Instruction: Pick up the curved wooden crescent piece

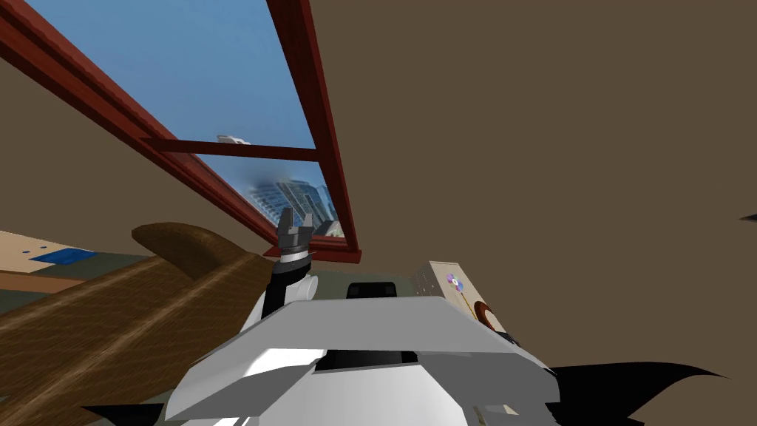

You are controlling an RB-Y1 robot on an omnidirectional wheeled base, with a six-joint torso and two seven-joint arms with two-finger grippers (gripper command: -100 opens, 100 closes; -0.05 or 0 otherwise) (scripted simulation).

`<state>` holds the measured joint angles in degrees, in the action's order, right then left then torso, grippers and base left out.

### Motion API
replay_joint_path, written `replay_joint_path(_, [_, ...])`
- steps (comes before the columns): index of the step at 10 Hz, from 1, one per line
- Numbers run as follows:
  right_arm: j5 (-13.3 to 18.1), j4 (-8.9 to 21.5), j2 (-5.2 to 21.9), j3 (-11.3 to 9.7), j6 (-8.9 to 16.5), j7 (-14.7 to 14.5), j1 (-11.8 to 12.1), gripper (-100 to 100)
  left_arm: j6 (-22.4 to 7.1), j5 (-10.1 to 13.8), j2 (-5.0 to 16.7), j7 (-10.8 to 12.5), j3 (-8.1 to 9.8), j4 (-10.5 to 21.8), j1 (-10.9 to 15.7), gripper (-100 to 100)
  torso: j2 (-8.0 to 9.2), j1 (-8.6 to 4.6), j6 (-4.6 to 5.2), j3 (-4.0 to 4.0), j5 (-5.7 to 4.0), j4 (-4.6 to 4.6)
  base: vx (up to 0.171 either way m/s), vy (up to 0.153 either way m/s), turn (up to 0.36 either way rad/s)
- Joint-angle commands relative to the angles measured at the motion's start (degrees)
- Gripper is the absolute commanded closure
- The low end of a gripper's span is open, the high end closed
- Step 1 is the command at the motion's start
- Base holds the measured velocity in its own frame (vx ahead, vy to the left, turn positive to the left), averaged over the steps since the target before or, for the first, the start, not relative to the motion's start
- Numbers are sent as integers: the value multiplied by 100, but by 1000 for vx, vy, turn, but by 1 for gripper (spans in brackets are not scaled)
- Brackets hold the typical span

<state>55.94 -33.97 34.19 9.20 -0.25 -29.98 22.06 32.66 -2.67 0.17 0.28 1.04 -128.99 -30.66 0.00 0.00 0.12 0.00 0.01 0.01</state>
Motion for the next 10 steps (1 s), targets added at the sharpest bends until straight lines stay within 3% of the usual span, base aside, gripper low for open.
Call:
replay_joint_path(1, [-229, 81, 10, -281, 91, -215, -273, -100, 0, 0, 0, 0, 0, 0, 0, 0, 0, 0, 0, 0, 0, 0, -7, -39, -264])
replay_joint_path(3, [-229, 81, 10, -362, 91, -215, -273, -100, 0, 0, 0, 0, 0, 0, 0, 0, 3, -11, 0, 2, -3, 1, -2, -22, -57])
replay_joint_path(5, [-458, 162, 19, -563, 182, -430, -546, -100, 0, 0, 0, 0, 0, 0, 0, 0, 1, -6, 2, 0, -1, 0, 0, -24, -137])
replay_joint_path(6, [-458, 162, 19, -563, 182, -430, -546, -100, 0, 0, 0, 0, 0, 0, 0, 0, 1, -11, 1, 1, -3, 0, 0, -24, -78])
replay_joint_path(10, [-916, 324, 38, -1126, 364, -860, -1088, -100, 0, 0, 0, 0, 0, 0, 0, 0, 2, -12, 1, 1, -3, 0, 1, -32, -173])
